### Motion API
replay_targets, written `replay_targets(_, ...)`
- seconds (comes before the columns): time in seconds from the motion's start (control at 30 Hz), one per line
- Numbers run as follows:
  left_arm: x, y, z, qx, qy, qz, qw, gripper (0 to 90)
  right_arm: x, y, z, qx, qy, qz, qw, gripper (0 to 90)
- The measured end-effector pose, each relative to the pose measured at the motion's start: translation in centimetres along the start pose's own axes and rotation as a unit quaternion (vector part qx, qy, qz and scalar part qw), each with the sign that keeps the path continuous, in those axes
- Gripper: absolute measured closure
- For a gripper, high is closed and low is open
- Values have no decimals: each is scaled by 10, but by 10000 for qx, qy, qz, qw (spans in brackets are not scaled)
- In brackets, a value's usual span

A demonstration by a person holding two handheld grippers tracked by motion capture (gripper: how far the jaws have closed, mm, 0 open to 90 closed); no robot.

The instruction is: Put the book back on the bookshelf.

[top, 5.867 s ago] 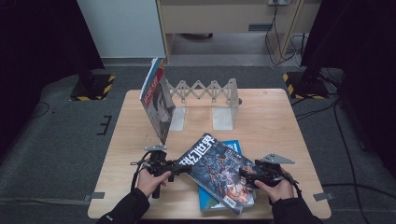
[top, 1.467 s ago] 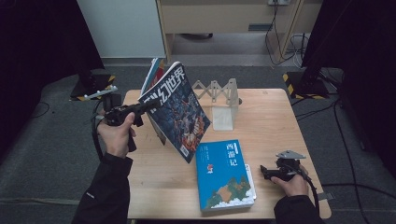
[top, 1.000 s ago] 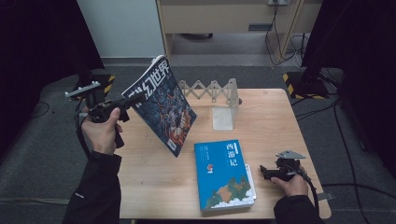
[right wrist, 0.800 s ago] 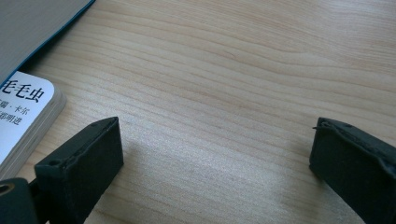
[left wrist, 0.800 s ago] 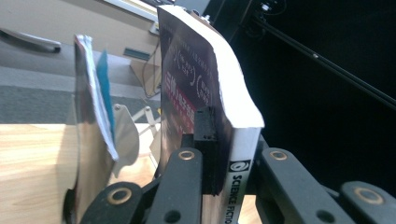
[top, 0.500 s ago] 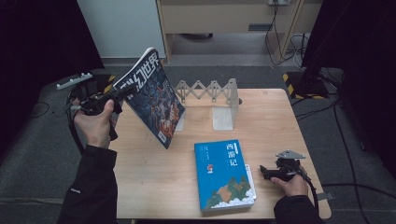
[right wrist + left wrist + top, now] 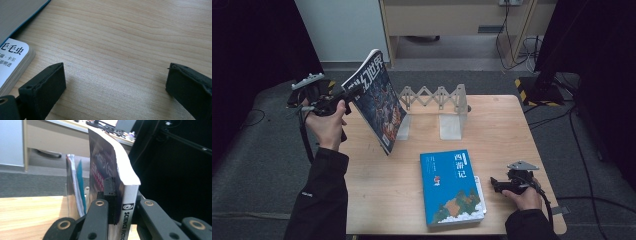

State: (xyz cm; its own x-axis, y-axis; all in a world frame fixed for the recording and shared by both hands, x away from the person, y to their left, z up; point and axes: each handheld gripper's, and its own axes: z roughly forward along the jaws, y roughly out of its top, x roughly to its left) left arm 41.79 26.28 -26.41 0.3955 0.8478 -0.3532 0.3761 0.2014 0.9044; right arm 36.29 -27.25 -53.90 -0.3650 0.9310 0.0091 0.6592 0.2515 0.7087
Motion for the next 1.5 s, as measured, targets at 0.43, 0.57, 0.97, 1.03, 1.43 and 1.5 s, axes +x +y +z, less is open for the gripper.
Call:
replay_targets(0.43,-9,-11,36,44,358,259,9990,822,0,0,0,13,13,-3,10000,29)
replay_targets(0.57,-12,-13,45,93,406,295,9987,822,0,0,0,13,13,0,10000,29)
replay_targets(0.97,-13,-19,69,150,670,352,9970,822,0,0,0,14,12,-3,10000,29)
replay_targets(1.03,-13,-20,72,140,715,370,9967,822,0,0,0,14,10,-2,10000,29)
replay_targets(1.43,-13,-28,91,135,946,504,9941,822,0,0,0,18,15,-17,10000,29)
replay_targets(1.5,-13,-29,93,138,955,475,9942,822,0,0,0,17,13,-14,10000,29)
